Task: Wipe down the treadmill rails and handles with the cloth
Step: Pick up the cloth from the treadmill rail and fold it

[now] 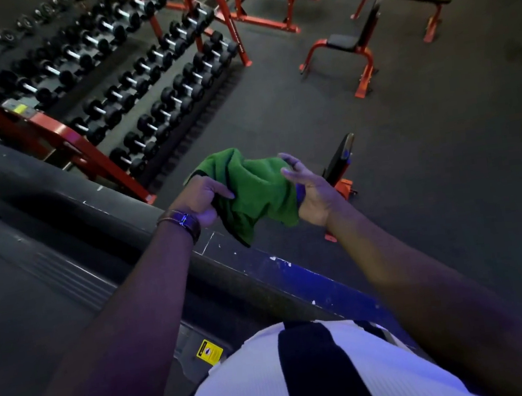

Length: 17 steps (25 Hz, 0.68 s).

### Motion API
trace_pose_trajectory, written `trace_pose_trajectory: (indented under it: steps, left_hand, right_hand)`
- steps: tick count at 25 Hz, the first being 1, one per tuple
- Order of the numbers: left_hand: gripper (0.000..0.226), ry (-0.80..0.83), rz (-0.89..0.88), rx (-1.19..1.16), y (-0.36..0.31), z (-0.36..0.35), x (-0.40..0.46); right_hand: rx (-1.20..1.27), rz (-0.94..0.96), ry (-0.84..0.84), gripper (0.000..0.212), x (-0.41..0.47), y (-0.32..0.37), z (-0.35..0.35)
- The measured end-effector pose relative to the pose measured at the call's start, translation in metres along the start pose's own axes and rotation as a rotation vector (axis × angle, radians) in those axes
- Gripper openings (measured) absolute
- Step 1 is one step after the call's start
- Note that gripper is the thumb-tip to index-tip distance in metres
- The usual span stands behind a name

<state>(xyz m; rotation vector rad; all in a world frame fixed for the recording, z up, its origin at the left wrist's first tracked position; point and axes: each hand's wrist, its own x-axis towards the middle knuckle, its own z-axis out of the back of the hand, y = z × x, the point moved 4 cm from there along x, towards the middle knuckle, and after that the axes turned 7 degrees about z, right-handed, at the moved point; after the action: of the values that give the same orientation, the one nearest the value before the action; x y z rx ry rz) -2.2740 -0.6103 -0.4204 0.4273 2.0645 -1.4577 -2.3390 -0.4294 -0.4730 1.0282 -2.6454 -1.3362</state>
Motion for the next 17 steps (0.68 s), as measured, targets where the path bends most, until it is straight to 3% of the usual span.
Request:
trace_pose_trajectory:
  steps: [2,5,7,10,12,13,15,17]
  left_hand:
    - [0.043,-0.079,-0.042,0.235,0.000,0.000,-0.005]
    - [0.028,-0.147,-0.030,0.399,-0.004,0.015,-0.002]
    - [0.024,-0.239,-0.015,0.584,-0.014,0.028,0.002]
    - [0.029,-0.191,-0.156,0.600,-0.031,0.036,0.003]
    - [0.045,-0.150,-0.128,0.432,-0.028,0.047,0.009]
    - [0.052,-0.203,-0.097,0.451,-0.026,0.054,0.012]
    - [0.044,-0.410,-0.100,0.670,-0.020,0.071,0.016]
    - [0.042,-0.632,-0.126,0.734,-0.010,0.085,0.016]
  right_hand:
    - [-0.178,-0.199,0.009,0.057,-0.006,0.001,0.007]
    - [-0.402,-0.483,0.000,0.028,-0.019,0.002,0.024]
    - [-0.432,-0.565,0.001,0.030,-0.028,-0.001,0.035]
    - [-0.250,-0.380,-0.018,0.028,-0.027,-0.005,0.041]
    - [-0.044,-0.158,-0.039,0.045,-0.021,0.005,0.036]
    - [0.012,-0.086,-0.048,0.062,-0.016,0.011,0.035]
    - [0.031,-0.040,-0.035,0.082,-0.004,0.021,0.034]
    - [-0.048,-0.065,-0.011,0.070,0.004,0.028,0.026]
